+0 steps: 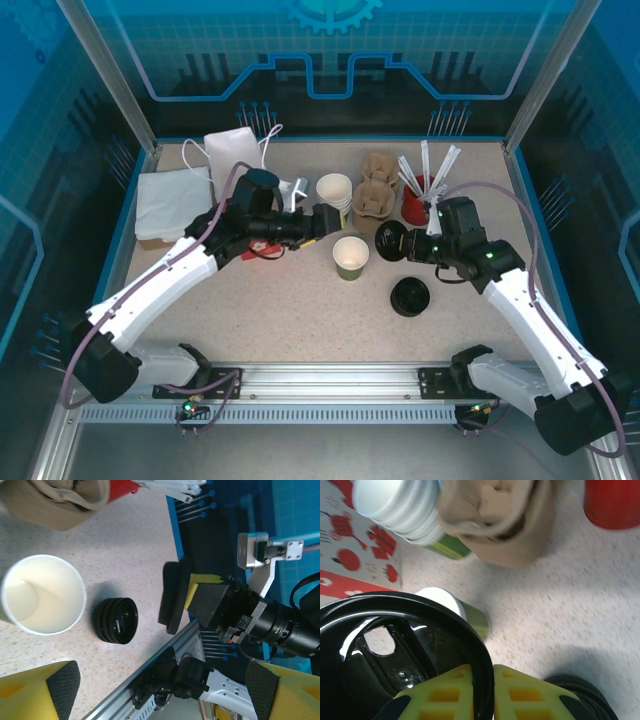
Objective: Pack the takeout coffee
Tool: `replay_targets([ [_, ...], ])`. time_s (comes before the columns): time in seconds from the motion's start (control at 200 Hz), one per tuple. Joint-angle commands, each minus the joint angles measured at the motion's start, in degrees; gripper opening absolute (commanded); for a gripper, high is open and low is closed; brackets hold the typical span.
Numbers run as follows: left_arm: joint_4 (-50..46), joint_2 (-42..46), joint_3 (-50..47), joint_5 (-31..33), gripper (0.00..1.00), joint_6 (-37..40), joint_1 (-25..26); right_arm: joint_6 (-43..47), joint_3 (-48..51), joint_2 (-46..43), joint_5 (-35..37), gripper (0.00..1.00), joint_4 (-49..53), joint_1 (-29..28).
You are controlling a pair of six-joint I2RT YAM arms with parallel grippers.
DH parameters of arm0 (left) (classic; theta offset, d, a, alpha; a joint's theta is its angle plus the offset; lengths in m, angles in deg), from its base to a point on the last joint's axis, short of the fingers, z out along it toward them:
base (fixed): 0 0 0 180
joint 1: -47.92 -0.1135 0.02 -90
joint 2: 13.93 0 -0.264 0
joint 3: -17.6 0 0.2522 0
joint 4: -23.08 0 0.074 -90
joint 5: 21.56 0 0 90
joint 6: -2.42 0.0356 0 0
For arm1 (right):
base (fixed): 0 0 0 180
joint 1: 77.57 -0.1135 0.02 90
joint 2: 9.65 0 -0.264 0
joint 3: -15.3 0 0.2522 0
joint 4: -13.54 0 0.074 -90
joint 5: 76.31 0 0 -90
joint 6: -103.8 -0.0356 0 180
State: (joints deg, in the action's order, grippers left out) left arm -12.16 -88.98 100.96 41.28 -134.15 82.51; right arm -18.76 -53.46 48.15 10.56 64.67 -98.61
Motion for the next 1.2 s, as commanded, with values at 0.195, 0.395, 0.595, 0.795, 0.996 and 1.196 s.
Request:
replay_targets([
  [0.195, 3.66, -4.49, 4.46, -2.79, 0.92, -1.53, 2.06, 0.43, -6.59, 3.25, 2.55, 0.14, -7.16, -5.6],
  [0.395, 5.96, -6.11, 4.67, -3.25, 0.9, -1.81, 2.18, 0.21, -7.54, 4.55, 1.6, 0.14, -7.53, -8.08],
  [0.595, 5.12, -7.86, 6.31, -3.52, 0.85, -1.29, 2.81, -0.24, -8.16, 5.66, 0.99, 0.14, -8.03, -9.5],
  [0.795, 3.21, -8.77, 7.41, -2.97, 0.77, -0.16, 3.37, -0.47, -8.54, 6.26, 0.27, 0.14, -8.53, -9.9],
  [0.996, 1.82, -8.79, 7.79, -1.79, 0.7, 1.47, 3.61, -0.58, -9.24, 7.34, -1.59, 0.15, -8.8, -10.4],
  [1.196, 0.97, -8.29, 8.15, -0.73, 0.62, 3.6, 3.9, -0.22, -10.34, 8.87, -2.99, 0.14, -8.14, -10.87],
])
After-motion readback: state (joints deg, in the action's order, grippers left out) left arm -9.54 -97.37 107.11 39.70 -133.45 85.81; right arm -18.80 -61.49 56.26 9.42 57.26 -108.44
